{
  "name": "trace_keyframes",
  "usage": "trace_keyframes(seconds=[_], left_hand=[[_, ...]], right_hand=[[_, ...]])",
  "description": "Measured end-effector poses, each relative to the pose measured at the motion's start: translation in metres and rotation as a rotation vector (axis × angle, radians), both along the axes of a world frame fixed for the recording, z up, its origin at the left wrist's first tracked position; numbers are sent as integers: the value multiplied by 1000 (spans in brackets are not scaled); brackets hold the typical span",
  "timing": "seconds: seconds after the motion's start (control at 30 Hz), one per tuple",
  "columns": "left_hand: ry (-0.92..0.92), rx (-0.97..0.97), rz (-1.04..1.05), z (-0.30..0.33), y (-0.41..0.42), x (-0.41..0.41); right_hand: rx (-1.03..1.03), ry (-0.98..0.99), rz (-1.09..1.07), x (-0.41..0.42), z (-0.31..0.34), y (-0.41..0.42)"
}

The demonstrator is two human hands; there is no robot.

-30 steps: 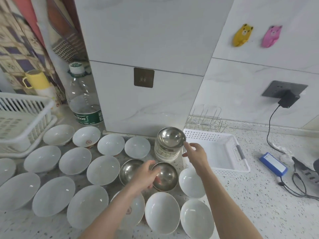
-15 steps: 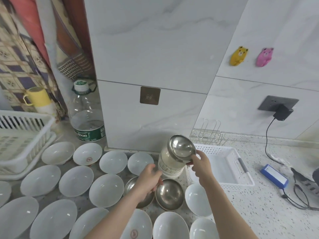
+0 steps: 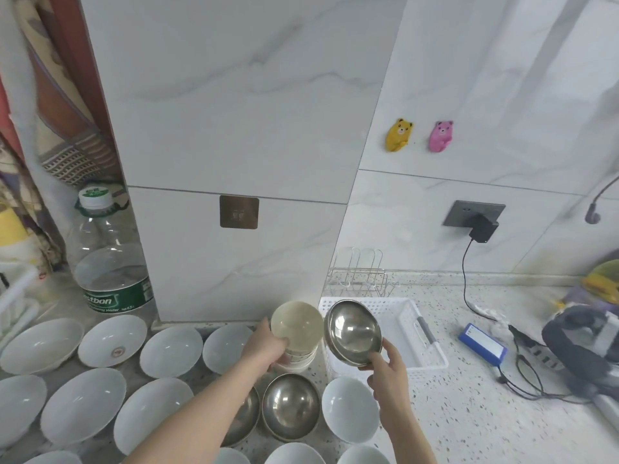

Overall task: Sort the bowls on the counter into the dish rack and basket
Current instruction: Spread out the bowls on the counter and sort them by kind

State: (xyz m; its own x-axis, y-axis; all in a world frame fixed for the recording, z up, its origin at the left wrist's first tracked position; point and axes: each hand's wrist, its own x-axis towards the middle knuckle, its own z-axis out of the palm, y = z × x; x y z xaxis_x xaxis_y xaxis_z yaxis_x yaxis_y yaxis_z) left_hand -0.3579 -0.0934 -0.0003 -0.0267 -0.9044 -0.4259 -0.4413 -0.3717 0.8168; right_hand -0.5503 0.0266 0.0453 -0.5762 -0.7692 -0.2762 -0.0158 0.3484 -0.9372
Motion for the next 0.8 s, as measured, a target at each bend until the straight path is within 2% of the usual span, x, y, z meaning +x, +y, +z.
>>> trace_keyframes(seconds=[0.53, 0.8], left_hand=[[-192, -98, -100, 30, 3, -11], [-52, -56, -43, 44, 4, -16]], right_hand=[[36, -100, 20, -28, -11, 28], [12, -134, 40, -39, -17, 30]])
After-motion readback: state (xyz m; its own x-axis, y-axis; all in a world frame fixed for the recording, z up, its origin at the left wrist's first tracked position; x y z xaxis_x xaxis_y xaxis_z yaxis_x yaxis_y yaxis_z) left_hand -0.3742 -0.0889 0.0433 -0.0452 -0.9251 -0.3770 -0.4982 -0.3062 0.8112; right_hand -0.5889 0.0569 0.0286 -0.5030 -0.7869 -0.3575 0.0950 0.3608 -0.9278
